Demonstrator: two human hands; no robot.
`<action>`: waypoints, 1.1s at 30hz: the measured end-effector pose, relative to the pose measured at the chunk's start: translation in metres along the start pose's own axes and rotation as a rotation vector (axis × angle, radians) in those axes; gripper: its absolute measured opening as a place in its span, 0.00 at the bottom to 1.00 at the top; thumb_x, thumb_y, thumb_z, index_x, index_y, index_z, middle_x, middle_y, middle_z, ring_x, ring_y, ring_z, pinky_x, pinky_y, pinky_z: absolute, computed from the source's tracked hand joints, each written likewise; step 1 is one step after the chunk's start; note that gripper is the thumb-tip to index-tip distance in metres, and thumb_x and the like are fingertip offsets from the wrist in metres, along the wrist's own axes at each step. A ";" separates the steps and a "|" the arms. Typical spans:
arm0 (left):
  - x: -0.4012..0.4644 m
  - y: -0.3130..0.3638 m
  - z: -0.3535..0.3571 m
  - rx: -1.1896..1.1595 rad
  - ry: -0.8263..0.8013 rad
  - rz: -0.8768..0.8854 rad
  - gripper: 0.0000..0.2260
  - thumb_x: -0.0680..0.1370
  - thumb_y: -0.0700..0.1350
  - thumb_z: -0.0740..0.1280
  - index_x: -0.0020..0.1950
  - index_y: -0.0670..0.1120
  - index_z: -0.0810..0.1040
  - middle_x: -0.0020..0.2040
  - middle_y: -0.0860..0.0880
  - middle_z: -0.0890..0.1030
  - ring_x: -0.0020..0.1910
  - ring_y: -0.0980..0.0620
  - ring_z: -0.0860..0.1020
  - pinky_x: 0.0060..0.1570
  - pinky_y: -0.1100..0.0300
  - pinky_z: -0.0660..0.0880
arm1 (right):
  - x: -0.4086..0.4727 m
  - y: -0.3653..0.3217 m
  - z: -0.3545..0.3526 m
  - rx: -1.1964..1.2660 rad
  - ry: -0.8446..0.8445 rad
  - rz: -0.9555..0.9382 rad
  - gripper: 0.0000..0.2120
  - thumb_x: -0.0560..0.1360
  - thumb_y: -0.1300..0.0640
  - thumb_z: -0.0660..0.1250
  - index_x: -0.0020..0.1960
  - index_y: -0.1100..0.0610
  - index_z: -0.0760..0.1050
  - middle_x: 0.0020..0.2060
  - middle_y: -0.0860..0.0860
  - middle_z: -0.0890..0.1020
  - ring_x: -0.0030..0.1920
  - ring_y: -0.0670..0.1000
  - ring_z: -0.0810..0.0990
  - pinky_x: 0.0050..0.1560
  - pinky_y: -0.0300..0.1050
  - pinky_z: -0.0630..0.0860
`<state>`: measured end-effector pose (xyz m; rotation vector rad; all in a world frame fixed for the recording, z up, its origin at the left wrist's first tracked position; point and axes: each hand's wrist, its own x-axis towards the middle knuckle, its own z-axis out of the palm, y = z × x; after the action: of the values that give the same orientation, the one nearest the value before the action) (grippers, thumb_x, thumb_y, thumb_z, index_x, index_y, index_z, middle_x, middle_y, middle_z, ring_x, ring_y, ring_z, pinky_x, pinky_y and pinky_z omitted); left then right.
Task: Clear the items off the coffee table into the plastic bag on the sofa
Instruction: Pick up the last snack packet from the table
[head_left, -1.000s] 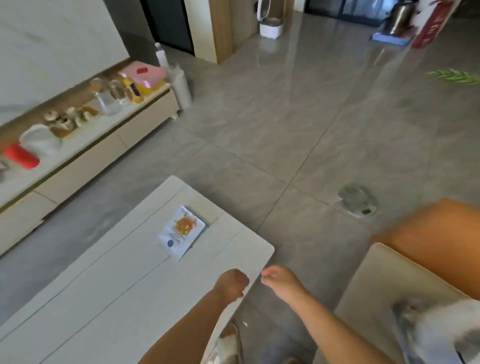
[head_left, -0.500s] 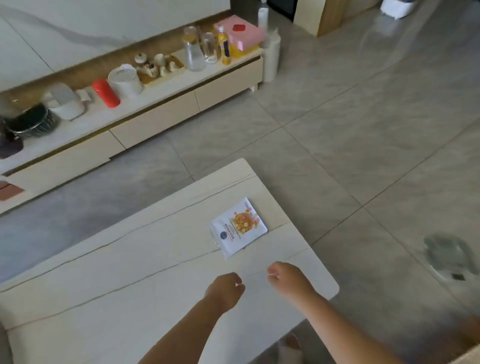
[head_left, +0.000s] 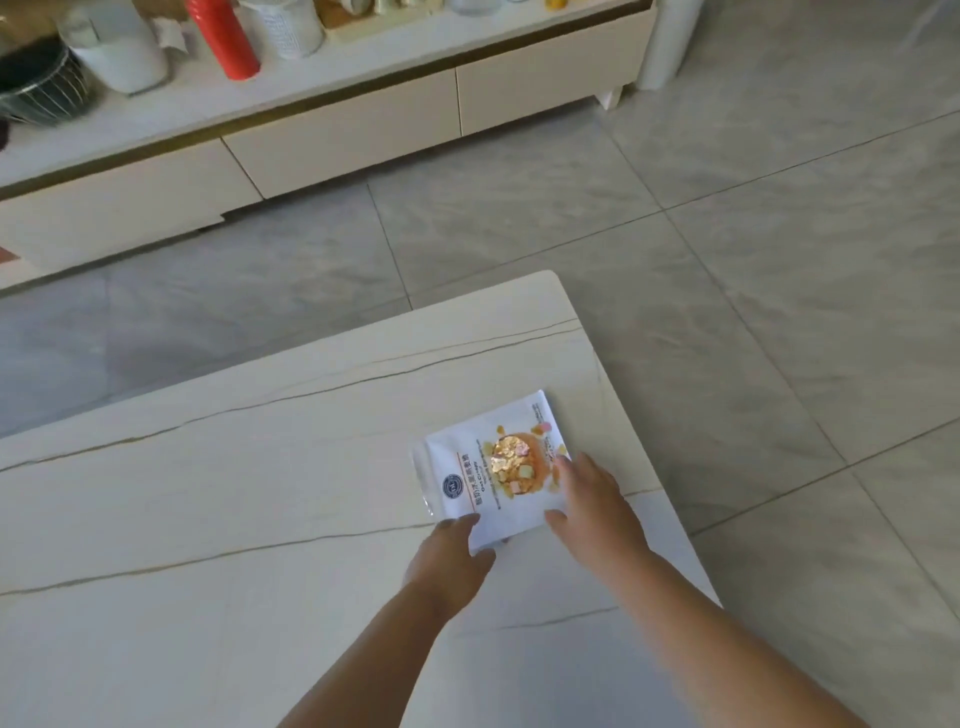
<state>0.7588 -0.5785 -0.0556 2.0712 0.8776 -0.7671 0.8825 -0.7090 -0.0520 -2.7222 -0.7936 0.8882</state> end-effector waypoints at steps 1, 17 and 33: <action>0.010 0.000 0.008 -0.047 0.000 -0.001 0.25 0.80 0.50 0.61 0.75 0.50 0.60 0.74 0.49 0.64 0.72 0.50 0.64 0.70 0.58 0.61 | 0.011 0.003 0.008 0.023 0.038 0.031 0.24 0.78 0.53 0.61 0.70 0.54 0.59 0.65 0.53 0.67 0.66 0.55 0.68 0.56 0.47 0.73; 0.010 0.013 0.047 -0.998 0.043 -0.582 0.17 0.80 0.54 0.60 0.47 0.39 0.73 0.42 0.42 0.78 0.40 0.45 0.81 0.50 0.47 0.80 | -0.003 0.001 0.034 0.307 0.110 0.195 0.09 0.81 0.53 0.56 0.43 0.55 0.63 0.32 0.45 0.69 0.32 0.47 0.69 0.27 0.37 0.61; -0.067 -0.111 0.007 -1.346 0.342 -0.454 0.24 0.75 0.25 0.59 0.68 0.42 0.67 0.53 0.38 0.79 0.50 0.38 0.79 0.45 0.45 0.78 | -0.078 -0.033 0.060 0.255 -0.111 0.088 0.09 0.79 0.50 0.57 0.51 0.53 0.73 0.46 0.47 0.80 0.47 0.48 0.78 0.42 0.42 0.74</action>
<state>0.6316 -0.5521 -0.0536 0.7883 1.5056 0.0824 0.7793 -0.7230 -0.0508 -2.5191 -0.5393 1.0864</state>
